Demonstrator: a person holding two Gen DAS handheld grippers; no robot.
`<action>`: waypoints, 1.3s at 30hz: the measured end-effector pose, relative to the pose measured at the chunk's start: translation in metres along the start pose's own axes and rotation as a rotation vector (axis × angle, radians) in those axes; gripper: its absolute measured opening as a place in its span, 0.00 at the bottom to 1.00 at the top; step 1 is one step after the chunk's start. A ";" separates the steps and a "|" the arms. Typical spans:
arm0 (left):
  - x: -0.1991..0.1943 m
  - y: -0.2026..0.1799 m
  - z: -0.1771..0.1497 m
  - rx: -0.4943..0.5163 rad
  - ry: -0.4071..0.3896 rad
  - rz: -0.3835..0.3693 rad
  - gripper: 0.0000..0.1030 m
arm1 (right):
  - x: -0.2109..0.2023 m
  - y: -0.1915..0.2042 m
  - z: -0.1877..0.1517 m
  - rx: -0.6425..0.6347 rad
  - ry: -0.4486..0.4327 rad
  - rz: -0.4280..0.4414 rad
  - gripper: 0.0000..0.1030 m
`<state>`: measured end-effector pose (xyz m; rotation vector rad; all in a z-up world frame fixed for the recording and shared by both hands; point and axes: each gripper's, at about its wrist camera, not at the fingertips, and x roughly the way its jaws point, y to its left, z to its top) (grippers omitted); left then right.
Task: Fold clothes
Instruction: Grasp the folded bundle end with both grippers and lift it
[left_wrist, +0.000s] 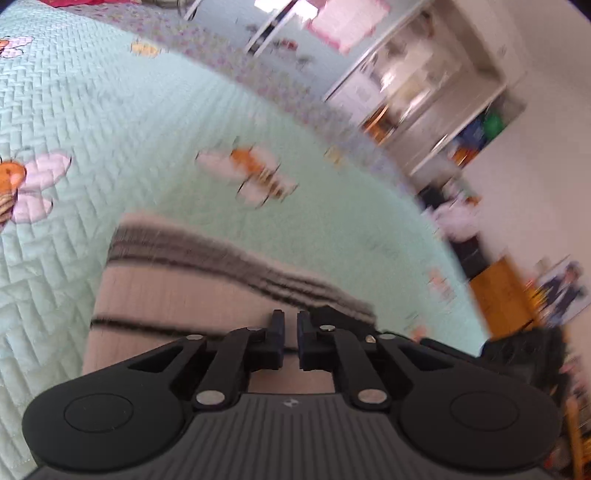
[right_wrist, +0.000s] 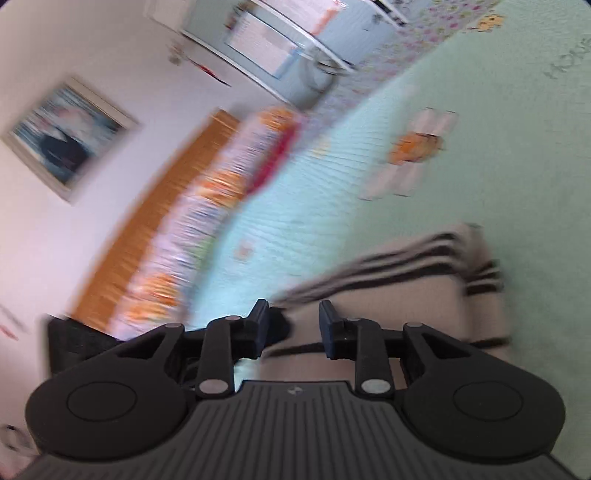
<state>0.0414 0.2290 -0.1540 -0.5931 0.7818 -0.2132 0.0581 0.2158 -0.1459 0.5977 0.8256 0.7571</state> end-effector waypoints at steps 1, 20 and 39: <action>0.007 0.002 -0.007 -0.005 -0.001 -0.013 0.04 | 0.005 -0.014 -0.007 -0.027 0.007 -0.041 0.00; -0.023 0.015 -0.005 -0.117 -0.081 -0.142 0.04 | -0.028 0.000 0.009 0.005 -0.055 0.044 0.19; 0.008 0.037 0.007 -0.009 -0.239 0.138 0.03 | 0.035 -0.032 0.001 -0.044 -0.113 -0.043 0.00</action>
